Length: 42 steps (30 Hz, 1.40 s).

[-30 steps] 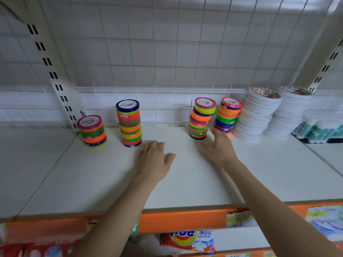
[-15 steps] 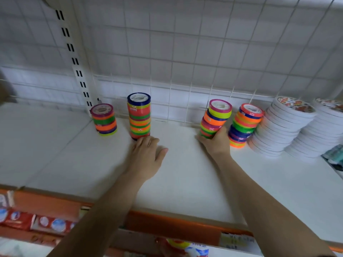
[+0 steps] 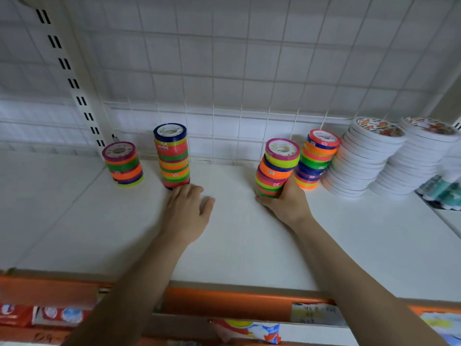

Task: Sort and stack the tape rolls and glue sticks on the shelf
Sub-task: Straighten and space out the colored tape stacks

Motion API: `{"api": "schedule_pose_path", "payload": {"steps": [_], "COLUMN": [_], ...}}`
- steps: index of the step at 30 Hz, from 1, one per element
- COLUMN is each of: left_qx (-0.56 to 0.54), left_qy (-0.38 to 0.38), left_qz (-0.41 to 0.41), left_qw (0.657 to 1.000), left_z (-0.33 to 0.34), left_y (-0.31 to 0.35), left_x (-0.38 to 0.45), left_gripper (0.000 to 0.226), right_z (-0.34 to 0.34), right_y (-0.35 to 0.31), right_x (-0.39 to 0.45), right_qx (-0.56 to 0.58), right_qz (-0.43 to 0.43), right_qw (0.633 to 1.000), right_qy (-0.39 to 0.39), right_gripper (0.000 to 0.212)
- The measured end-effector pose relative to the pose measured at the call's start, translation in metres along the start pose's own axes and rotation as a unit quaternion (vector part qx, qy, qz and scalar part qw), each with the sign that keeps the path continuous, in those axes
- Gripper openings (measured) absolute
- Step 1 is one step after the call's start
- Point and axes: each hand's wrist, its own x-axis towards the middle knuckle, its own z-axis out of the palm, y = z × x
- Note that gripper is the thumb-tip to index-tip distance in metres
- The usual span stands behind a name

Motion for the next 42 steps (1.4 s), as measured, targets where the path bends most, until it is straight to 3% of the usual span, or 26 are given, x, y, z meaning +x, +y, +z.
{"api": "schedule_pose_path", "payload": {"steps": [4,7,13,17,23,27,32,37,42], "left_qx": [-0.004,-0.001,-0.005,-0.006,0.008,0.022,0.032,0.040,0.056], "left_qy": [0.001,0.005,0.012,0.005,-0.005,-0.010,-0.003,-0.007,-0.018], "left_qz": [0.002,0.004,0.014,0.017,0.018,0.023,0.034,0.051,0.050], "left_qw": [1.000,1.000,1.000,1.000,1.000,0.999,0.999,0.998,0.997], "left_z": [0.002,0.001,0.002,0.002,0.002,0.001,0.002,0.002,0.002], "left_y": [0.000,0.000,-0.001,-0.002,-0.001,-0.001,-0.003,-0.005,-0.004], "left_x": [0.000,0.000,-0.001,-0.001,-0.001,-0.002,0.000,0.000,0.001], "left_gripper": [0.044,0.034,0.034,0.034,0.033,0.028,0.026,0.055,0.058], "right_z": [-0.010,-0.012,0.002,0.003,-0.007,-0.010,-0.003,-0.006,-0.008], "right_y": [-0.001,-0.001,-0.006,-0.012,-0.010,-0.016,-0.017,-0.016,-0.017], "right_x": [-0.007,-0.009,-0.018,-0.025,-0.029,-0.029,-0.031,-0.033,-0.035], "right_qx": [0.020,0.062,-0.042,-0.041,-0.029,0.034,0.027,0.004,0.011], "right_qz": [0.012,0.018,-0.024,-0.019,-0.006,0.006,0.000,0.006,0.003], "right_qw": [0.998,0.994,0.997,0.996,1.000,0.999,0.999,1.000,1.000], "right_qy": [-0.065,-0.088,0.058,0.076,0.004,-0.040,0.025,0.008,-0.005], "right_gripper": [0.065,0.078,0.102,0.081,0.064,0.068,0.074,0.070,0.074]}}
